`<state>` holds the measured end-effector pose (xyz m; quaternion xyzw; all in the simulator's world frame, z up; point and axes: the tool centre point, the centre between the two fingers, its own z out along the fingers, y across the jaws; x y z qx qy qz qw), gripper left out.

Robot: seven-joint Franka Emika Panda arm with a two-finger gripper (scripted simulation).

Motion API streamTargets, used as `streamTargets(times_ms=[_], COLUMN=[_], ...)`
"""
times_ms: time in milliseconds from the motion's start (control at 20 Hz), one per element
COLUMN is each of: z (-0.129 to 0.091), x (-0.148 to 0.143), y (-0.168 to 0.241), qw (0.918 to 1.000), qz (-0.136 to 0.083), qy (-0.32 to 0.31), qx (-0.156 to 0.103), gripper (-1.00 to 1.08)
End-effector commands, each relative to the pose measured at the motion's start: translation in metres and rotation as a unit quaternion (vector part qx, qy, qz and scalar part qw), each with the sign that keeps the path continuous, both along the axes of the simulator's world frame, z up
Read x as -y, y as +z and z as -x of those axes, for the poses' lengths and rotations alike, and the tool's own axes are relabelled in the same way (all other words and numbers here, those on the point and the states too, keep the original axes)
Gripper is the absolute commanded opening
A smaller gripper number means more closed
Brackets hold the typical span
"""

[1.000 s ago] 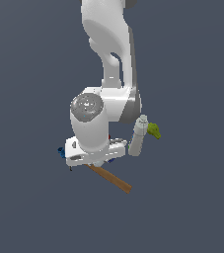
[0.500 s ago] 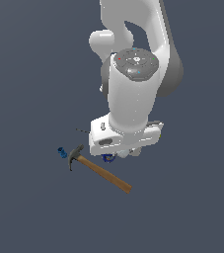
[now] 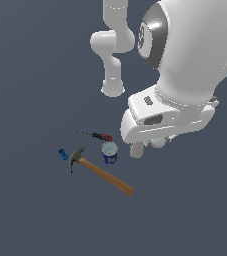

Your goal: Pick up a designated object from a clutter of objects.

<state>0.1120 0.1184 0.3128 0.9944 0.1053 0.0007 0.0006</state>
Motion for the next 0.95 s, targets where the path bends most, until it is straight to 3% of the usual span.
streamTargets(times_ms=[0, 400, 900], z=[-0.001, -0.006, -0.008], x=[-0.016, -0.044, -0.051], y=[0.016, 0.045, 0.052], qw=[1.0, 1.0, 1.0], qz=[0.0, 0.0, -0.001], qy=[-0.001, -0.001, -0.001], qx=[-0.001, -0.001, -0.001], gripper=[-1.0, -1.0, -1.0])
